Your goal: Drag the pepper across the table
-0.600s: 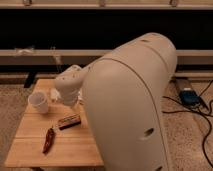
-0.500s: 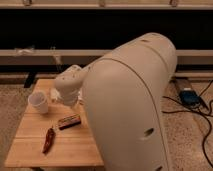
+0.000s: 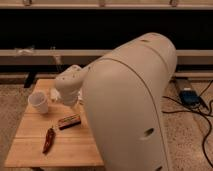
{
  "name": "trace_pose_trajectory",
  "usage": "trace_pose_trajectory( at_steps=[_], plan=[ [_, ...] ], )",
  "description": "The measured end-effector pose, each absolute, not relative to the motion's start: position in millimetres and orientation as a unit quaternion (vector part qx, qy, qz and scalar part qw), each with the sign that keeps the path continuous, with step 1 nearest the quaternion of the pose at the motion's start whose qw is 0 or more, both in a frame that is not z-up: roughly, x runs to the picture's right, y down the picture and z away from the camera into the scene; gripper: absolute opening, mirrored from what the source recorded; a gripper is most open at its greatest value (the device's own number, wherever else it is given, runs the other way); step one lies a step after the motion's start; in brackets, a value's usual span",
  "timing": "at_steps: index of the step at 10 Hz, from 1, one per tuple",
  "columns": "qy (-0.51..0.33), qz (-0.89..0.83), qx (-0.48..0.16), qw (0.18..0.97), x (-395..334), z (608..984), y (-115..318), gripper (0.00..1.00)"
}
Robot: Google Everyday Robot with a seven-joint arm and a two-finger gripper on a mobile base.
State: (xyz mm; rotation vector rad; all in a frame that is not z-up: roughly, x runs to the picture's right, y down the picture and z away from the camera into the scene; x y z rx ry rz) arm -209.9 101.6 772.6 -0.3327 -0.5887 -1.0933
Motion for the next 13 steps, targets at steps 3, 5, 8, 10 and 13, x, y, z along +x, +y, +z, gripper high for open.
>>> trace_pose_trajectory(
  at_steps=[3,5,8,10,13],
  plan=[
    [-0.274,-0.51,-0.155,0.8,-209.8,772.6,101.5,0.8],
    [-0.274,-0.51,-0.155,0.801,-209.7,772.6,101.5,0.8],
    [-0.274,-0.51,-0.155,0.801,-209.5,772.7,101.4,0.8],
    [-0.274,-0.51,-0.155,0.8,-209.9,772.7,101.6,0.8],
    [-0.279,-0.541,-0.152,0.779,-230.2,765.8,111.1,0.8]
  ],
)
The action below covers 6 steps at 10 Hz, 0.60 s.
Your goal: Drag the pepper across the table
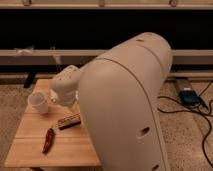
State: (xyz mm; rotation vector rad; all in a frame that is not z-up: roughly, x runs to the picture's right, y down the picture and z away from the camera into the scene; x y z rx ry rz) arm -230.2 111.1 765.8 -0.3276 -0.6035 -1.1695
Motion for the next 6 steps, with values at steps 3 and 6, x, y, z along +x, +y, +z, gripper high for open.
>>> trace_pose_trajectory(
  at_steps=[3,6],
  plan=[
    [-0.29,-0.581,-0.146,0.747,-265.0,747.4,139.3,0.8],
    [-0.298,-0.626,-0.153,0.704,-301.3,731.5,180.6,0.8]
  ],
)
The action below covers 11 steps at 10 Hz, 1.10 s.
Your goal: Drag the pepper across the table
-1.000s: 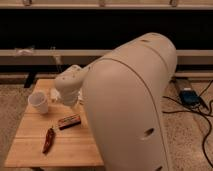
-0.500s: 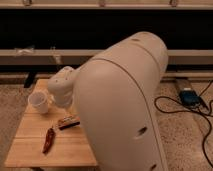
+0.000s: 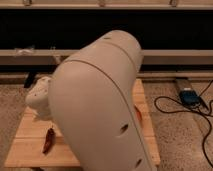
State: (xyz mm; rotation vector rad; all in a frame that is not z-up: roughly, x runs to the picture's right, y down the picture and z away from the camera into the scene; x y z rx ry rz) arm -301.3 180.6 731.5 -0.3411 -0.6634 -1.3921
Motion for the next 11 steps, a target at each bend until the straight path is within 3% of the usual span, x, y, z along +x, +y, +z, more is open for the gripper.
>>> trace_pose_trajectory(
  at_steps=[5,11],
  plan=[
    [-0.291,-0.67,-0.197,0.654,-324.7,753.2,247.3,0.8],
    [-0.274,-0.651,-0.224,0.672,-310.3,782.4,243.7,0.8]
  ],
)
